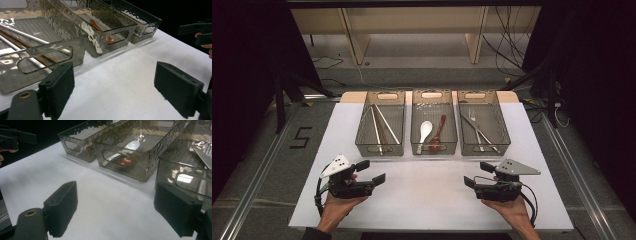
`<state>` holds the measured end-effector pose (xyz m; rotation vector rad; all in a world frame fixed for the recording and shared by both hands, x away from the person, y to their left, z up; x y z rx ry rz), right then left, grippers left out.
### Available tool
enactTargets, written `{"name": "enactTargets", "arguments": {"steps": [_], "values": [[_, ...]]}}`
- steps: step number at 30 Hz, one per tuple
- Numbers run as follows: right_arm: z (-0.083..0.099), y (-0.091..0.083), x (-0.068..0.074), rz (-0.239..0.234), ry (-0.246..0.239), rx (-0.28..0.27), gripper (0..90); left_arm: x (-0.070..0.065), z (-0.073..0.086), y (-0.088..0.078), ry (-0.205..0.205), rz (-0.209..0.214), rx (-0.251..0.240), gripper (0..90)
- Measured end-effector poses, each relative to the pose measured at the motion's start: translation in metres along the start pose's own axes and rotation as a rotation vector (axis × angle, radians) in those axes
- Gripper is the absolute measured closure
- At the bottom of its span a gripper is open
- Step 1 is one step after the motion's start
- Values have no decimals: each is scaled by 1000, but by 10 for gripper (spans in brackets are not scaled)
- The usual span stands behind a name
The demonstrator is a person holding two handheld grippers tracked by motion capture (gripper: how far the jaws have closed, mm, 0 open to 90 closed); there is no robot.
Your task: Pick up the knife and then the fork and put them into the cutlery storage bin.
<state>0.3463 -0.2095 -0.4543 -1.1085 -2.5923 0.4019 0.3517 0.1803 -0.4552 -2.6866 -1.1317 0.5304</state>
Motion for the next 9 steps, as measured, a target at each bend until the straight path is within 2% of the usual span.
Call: {"name": "enactTargets", "arguments": {"steps": [9], "values": [[0,0,0,2,-6,-1,197,1,0,0,2,-2,1,162]]}}
Point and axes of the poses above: each handheld gripper's, and its own axes: y roughly forward along the jaws, z roughly out of its underside, x roughly to its left, the point moved 4 cm from there along y, roughly forward along the jaws, and after that the axes turned 4 degrees about -x, right-handed, at the moved point
